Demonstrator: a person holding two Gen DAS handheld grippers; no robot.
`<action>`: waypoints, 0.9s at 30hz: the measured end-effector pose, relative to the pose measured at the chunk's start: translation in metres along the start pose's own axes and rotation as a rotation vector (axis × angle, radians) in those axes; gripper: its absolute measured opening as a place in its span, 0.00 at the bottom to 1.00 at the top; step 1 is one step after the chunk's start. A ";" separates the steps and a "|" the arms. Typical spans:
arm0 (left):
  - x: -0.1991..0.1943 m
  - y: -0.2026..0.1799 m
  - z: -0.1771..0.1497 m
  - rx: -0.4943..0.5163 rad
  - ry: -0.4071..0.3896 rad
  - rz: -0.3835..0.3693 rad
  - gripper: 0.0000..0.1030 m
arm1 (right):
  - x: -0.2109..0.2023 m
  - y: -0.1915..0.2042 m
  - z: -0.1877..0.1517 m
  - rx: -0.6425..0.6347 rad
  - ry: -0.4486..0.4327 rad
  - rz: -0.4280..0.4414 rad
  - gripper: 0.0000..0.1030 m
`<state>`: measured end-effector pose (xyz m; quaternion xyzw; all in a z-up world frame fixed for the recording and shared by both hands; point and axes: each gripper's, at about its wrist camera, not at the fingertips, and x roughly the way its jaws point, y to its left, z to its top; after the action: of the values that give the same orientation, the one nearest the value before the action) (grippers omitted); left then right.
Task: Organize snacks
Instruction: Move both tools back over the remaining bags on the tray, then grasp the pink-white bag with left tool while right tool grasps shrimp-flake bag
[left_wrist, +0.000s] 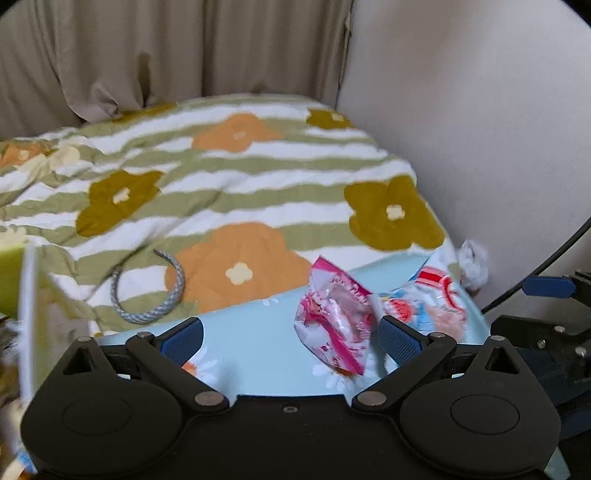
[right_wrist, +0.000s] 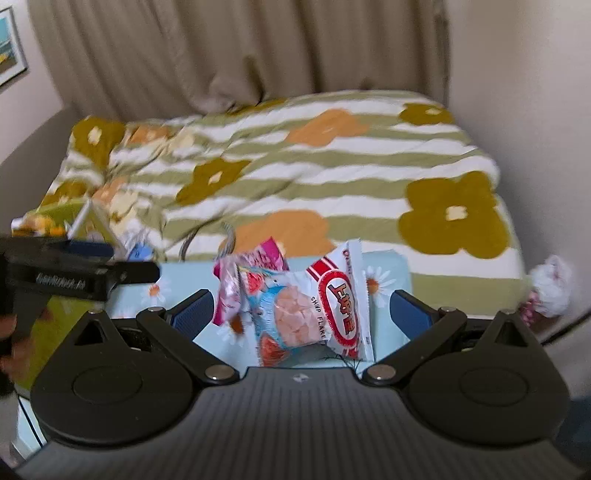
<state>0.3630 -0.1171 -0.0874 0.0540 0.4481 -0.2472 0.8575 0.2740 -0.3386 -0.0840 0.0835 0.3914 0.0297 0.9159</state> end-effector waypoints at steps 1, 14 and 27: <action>0.010 0.000 0.001 0.002 0.018 -0.004 0.99 | 0.010 -0.004 0.000 -0.011 0.013 0.016 1.00; 0.087 -0.001 0.014 -0.024 0.108 -0.104 0.95 | 0.081 -0.033 -0.003 -0.069 0.110 0.157 1.00; 0.103 -0.016 0.015 -0.021 0.141 -0.177 0.63 | 0.105 -0.057 -0.007 -0.016 0.138 0.236 1.00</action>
<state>0.4152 -0.1742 -0.1581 0.0224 0.5129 -0.3126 0.7992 0.3411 -0.3815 -0.1731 0.1196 0.4409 0.1461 0.8775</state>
